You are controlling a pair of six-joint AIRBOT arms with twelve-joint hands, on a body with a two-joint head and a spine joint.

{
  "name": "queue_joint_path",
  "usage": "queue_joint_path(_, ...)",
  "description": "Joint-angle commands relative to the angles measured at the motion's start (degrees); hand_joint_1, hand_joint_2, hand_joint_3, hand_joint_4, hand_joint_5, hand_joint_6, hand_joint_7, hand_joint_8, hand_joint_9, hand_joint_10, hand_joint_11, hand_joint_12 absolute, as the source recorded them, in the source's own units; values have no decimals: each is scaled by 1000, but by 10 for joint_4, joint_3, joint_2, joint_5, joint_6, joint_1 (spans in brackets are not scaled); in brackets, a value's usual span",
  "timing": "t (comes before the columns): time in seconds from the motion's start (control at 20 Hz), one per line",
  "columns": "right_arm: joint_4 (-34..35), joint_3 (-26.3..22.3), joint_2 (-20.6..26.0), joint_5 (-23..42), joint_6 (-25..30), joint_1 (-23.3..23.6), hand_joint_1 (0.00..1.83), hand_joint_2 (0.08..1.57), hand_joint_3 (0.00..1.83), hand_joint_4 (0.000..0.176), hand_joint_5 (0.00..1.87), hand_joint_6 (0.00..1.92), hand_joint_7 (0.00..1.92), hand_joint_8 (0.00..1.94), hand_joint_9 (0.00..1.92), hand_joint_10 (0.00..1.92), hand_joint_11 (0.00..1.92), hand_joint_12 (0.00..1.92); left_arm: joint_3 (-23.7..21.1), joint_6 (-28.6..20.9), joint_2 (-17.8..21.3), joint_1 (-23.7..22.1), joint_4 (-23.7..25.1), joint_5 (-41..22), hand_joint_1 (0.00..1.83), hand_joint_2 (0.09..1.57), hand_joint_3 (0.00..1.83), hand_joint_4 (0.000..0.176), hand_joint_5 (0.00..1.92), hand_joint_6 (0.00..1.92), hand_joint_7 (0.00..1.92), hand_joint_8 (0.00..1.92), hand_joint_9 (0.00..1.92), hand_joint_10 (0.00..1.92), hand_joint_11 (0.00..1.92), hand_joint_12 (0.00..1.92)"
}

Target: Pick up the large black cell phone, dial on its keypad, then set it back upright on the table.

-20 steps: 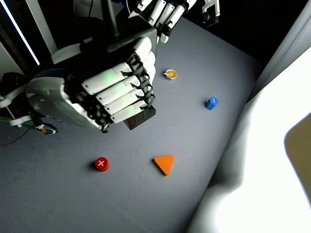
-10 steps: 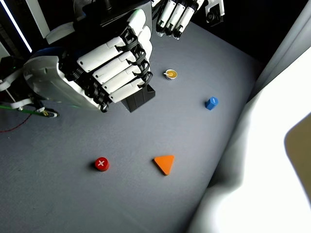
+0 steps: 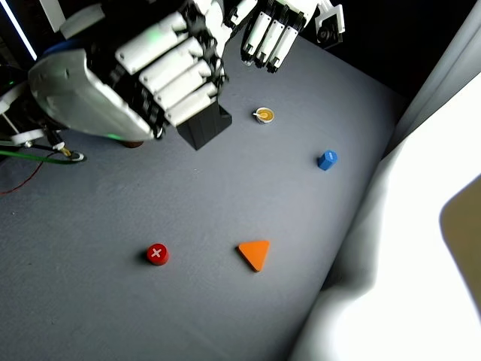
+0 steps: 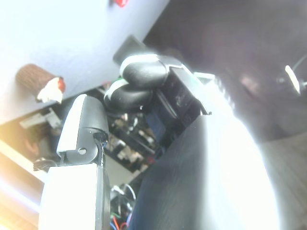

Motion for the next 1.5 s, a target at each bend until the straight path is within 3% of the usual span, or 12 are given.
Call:
queue_joint_path(0.0, -27, 0, 8, 66, 12, 8, 1481, 1151, 0, 0, 895, 969, 856, 1063, 833, 1276, 720, 1716, 2, 2, -1, -12, -54, -30, 1299, 1266, 2, 115, 56, 0, 674, 1530, 727, 1921, 701, 1921)
queue_joint_path(0.05, -27, 1, 8, 66, 12, 8, 1481, 1151, 0, 0, 889, 970, 856, 1070, 835, 1273, 720, 1715, 4, 3, -4, -12, -54, -29, 1298, 1266, 1, 123, 59, 1, 675, 1530, 726, 1921, 701, 1921)
queue_joint_path(0.25, -27, 9, 8, 66, 12, 8, 1481, 1151, 0, 0, 889, 971, 857, 1070, 833, 1276, 718, 1717, 5, 7, -17, -10, -56, -29, 1299, 1264, 0, 123, 60, 1, 679, 1523, 719, 1921, 701, 1921)
queue_joint_path(0.35, -27, 9, 8, 66, 12, 8, 1483, 1139, 0, 0, 906, 950, 887, 997, 880, 1225, 726, 1703, 5, 7, -30, -9, -57, -31, 1300, 1263, 0, 95, 43, 1, 682, 1528, 763, 1921, 709, 1921)
queue_joint_path(0.7, -27, 10, 8, 66, 12, 10, 1486, 1133, 0, 0, 856, 1004, 881, 1010, 919, 1162, 791, 1652, -9, 19, -67, -5, -85, -23, 1297, 1267, 1, 80, 43, 2, 674, 1537, 739, 1921, 707, 1921)
queue_joint_path(0.75, -27, 9, 8, 66, 12, 10, 1486, 1134, 0, 0, 863, 999, 883, 1009, 909, 1174, 784, 1654, -11, 24, -66, -1, -92, -22, 1296, 1269, 2, 79, 42, 1, 671, 1541, 728, 1921, 697, 1921)
queue_joint_path(0.8, -27, 9, 8, 66, 12, 10, 1484, 1144, 2, 0, 848, 1018, 861, 1050, 877, 1221, 764, 1681, -11, 26, -62, 3, -100, -23, 1296, 1269, 1, 91, 50, 4, 670, 1540, 716, 1921, 679, 1921)
queue_joint_path(0.9, -27, 10, 8, 66, 12, 10, 1481, 1157, 2, 0, 850, 1012, 825, 1110, 832, 1285, 748, 1708, -6, 31, -50, 10, -111, -27, 1295, 1272, 2, 76, 40, 1, 665, 1549, 712, 1921, 688, 1921)
queue_joint_path(1.1, -27, 10, 8, 66, 12, 10, 1480, 1159, 1, 0, 852, 1014, 831, 1104, 828, 1291, 721, 1732, 12, 33, -20, 20, -119, -33, 1292, 1276, 2, 71, 30, 0, 661, 1553, 706, 1921, 698, 1921)
queue_joint_path(1.15, -27, 10, 8, 66, 12, 10, 1481, 1155, 0, 0, 856, 1005, 846, 1074, 854, 1270, 717, 1732, 16, 35, -16, 24, -123, -33, 1295, 1267, 0, 57, 24, 0, 680, 1529, 717, 1921, 719, 1921)
queue_joint_path(1.35, -27, 14, 8, 66, 12, 12, 1481, 1160, 0, 0, 842, 998, 827, 1110, 842, 1292, 735, 1736, 51, 42, -9, 40, -142, -39, 1300, 1255, 0, 79, 38, 3, 700, 1498, 722, 1921, 747, 1921)
queue_joint_path(1.45, -27, 16, 8, 66, 12, 12, 1480, 1159, 0, 0, 852, 995, 838, 1098, 842, 1293, 709, 1742, 66, 41, -16, 40, -143, -41, 1301, 1254, 0, 73, 36, 2, 702, 1495, 720, 1921, 746, 1921)
